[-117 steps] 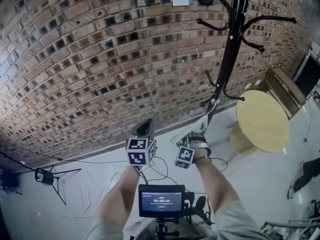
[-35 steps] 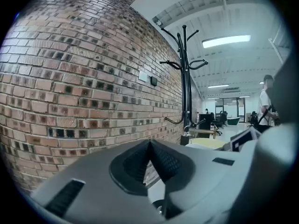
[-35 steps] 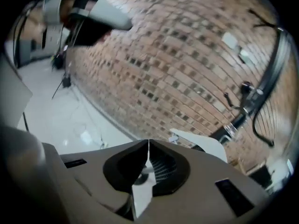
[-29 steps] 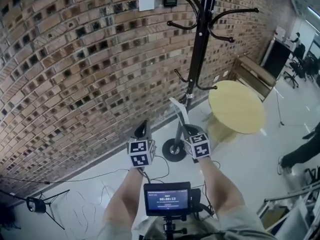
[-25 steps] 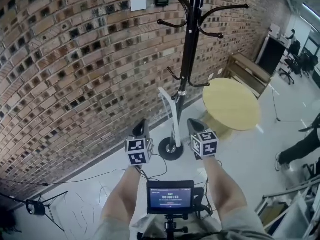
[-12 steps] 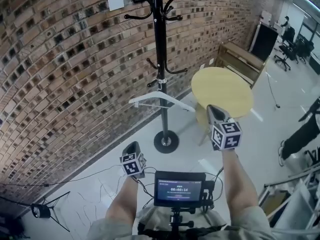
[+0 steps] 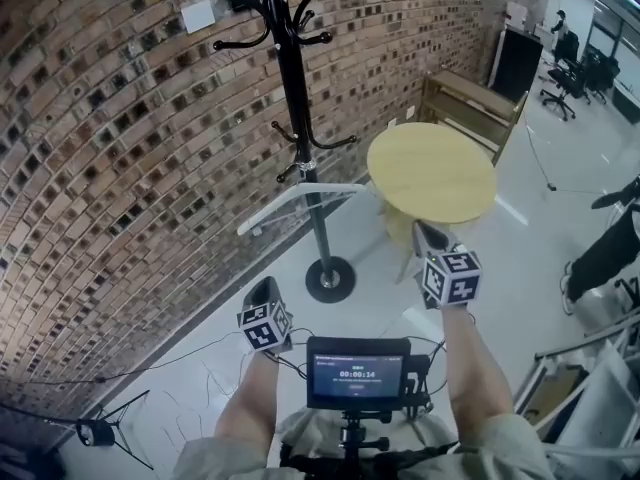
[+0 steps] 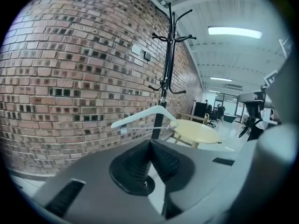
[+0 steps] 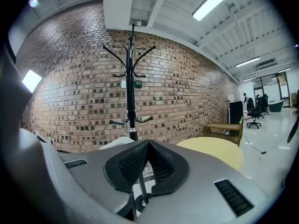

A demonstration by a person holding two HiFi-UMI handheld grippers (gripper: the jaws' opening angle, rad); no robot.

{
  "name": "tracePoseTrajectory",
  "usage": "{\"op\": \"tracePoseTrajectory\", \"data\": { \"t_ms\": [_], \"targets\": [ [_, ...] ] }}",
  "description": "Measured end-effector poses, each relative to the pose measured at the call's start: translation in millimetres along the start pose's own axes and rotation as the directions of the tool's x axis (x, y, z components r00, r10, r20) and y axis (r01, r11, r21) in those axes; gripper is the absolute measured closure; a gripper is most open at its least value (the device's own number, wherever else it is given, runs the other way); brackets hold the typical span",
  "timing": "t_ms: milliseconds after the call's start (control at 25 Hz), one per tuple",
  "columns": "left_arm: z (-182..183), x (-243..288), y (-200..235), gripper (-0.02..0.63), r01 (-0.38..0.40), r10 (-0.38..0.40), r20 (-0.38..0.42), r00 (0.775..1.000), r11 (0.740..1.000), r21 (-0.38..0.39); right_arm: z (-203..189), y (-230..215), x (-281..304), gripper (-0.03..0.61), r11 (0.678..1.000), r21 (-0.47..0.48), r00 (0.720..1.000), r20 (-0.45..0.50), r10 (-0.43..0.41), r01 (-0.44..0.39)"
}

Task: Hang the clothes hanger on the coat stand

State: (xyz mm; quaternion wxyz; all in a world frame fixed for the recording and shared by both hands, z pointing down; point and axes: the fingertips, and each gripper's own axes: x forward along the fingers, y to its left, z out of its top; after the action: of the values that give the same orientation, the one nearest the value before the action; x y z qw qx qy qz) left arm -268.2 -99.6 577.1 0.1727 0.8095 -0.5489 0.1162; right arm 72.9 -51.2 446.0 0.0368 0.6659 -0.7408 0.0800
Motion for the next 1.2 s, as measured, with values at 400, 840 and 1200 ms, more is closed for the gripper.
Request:
{"op": "tracePoseTrajectory", "data": {
  "t_ms": [400,840,1200],
  "targets": [
    [77.2,-2.6,-50.7,0.604,0.064,-0.071,0.145,0.987,0.996,0.054,3.4,0.8,-4.3,0.578,1.000,0.000,1.000,0.012,0.024,-0.024],
    [96.3,6.3,-64.9,0.604,0.091,-0.102,0.155,0.983,0.993,0.074,-1.6,10.2,8.4,0.578,0.999,0.003,0.999,-0.005,0.051,-0.051],
    [108.6,6.9,-98.7,0.604,0.151,-0.169,0.163,0.972,0.982,0.117,-2.8,22.2,19.4,0.578,0.997,-0.017,0.997,-0.007,0.075,-0.075]
  ]
}}
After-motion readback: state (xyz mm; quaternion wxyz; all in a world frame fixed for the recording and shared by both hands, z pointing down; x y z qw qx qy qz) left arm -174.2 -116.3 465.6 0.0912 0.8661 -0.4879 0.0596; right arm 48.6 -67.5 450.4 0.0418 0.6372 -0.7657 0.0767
